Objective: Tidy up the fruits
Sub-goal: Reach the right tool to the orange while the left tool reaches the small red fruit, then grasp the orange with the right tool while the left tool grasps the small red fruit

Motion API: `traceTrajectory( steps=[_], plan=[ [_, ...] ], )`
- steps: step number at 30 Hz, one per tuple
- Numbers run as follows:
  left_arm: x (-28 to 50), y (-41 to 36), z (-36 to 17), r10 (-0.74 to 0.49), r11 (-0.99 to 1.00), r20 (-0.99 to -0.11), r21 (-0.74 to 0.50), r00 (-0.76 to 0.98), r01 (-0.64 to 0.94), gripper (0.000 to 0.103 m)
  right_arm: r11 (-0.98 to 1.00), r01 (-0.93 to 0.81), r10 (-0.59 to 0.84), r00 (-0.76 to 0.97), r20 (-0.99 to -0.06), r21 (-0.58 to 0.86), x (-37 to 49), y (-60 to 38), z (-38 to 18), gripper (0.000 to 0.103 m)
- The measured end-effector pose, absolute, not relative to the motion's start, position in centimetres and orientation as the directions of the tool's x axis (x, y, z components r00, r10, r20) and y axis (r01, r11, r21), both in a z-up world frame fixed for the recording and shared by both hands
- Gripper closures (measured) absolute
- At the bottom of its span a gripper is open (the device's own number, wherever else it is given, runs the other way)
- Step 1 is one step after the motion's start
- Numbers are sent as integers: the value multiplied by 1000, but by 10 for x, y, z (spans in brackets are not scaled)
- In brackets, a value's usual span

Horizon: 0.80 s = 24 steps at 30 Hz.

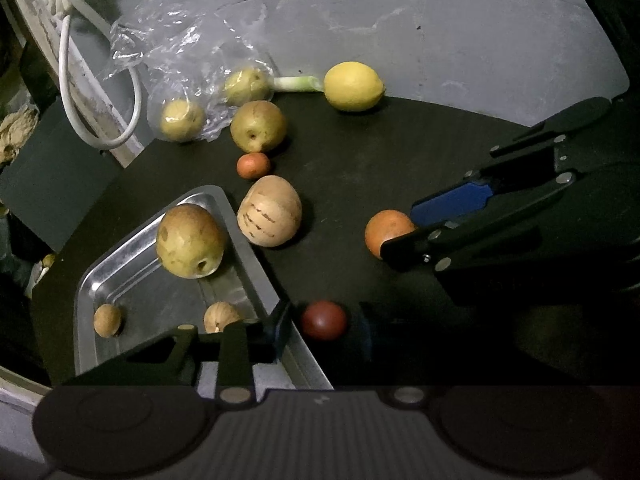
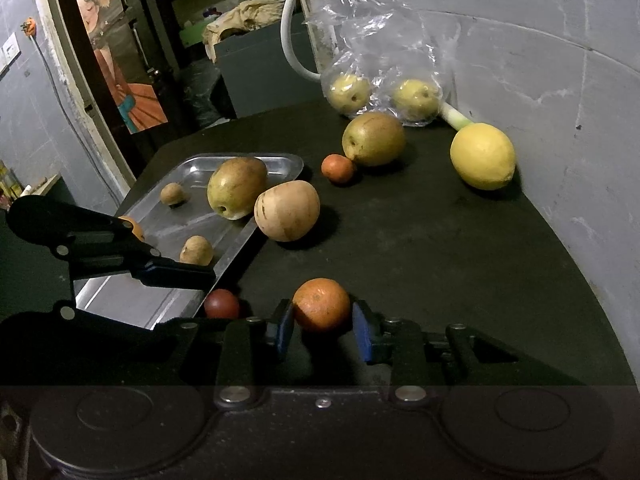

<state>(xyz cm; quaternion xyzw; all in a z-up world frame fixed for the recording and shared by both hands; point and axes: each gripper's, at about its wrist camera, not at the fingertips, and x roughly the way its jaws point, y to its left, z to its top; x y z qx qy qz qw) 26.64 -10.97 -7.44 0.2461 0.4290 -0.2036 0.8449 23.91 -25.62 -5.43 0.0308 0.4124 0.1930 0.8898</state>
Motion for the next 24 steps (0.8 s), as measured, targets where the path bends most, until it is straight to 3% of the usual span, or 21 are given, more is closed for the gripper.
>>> traceTrajectory(
  steps=[7, 13, 24],
  plan=[
    [264, -114, -76, -136, 784, -833, 241, 537, 572, 70, 928, -307, 358, 583, -730, 210, 236, -256, -55, 69],
    [278, -108, -78, -182, 849, -868, 98, 461, 520, 70, 933, -292, 347, 585, -733, 209, 233, -258, -55, 69],
    [272, -109, -78, -193, 843, -859, 102, 474, 528, 75, 933, -292, 346, 581, -736, 208, 236, -257, -55, 69]
  ],
)
